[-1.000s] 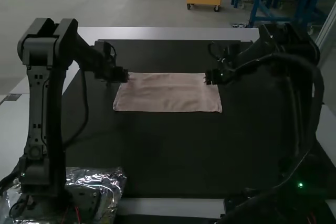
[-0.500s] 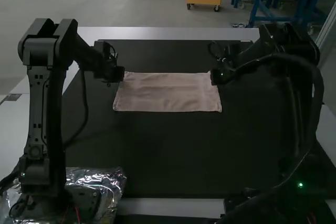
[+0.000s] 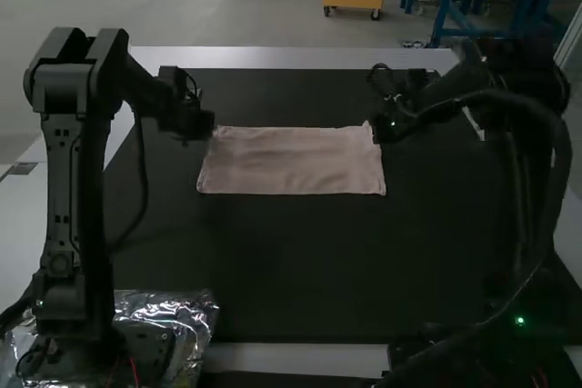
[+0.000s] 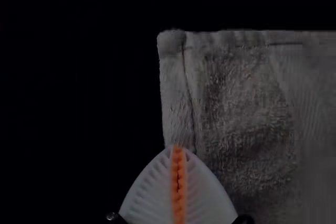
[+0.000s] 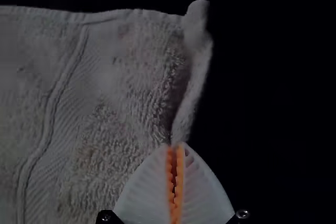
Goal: Fold the towel.
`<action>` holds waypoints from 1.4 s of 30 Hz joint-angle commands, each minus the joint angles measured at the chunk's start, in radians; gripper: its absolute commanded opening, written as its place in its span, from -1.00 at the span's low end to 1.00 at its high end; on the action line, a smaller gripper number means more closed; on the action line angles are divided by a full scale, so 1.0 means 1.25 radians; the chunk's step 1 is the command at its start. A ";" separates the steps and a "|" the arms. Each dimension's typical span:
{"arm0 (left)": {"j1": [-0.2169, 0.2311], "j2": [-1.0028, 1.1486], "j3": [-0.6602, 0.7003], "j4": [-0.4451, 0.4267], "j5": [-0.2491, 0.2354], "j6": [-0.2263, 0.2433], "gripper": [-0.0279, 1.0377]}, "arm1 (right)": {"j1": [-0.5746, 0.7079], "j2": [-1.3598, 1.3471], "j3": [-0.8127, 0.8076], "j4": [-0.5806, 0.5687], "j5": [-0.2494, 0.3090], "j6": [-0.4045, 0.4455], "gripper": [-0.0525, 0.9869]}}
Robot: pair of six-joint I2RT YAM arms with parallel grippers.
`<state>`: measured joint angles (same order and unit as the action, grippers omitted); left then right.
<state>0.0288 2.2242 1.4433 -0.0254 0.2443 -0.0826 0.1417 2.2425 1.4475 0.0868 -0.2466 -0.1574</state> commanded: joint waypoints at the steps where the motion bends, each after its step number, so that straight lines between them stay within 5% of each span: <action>1: 0.006 -0.055 -0.005 0.004 0.022 0.012 -0.91 | -0.021 -0.066 -0.014 0.003 -0.014 0.001 -0.94; 18: 0.008 -0.185 -0.097 -0.036 0.055 0.016 -0.91 | -0.029 -0.181 -0.101 -0.012 -0.037 0.003 -0.94; 42: 0.000 -0.470 -0.399 -0.037 0.051 0.034 -0.91 | -0.029 -0.402 -0.398 -0.026 -0.090 0.022 -0.94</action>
<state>0.0280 1.6932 0.9745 -0.0784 0.3038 -0.0563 0.1242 1.7874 0.9688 0.0467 -0.3416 -0.1413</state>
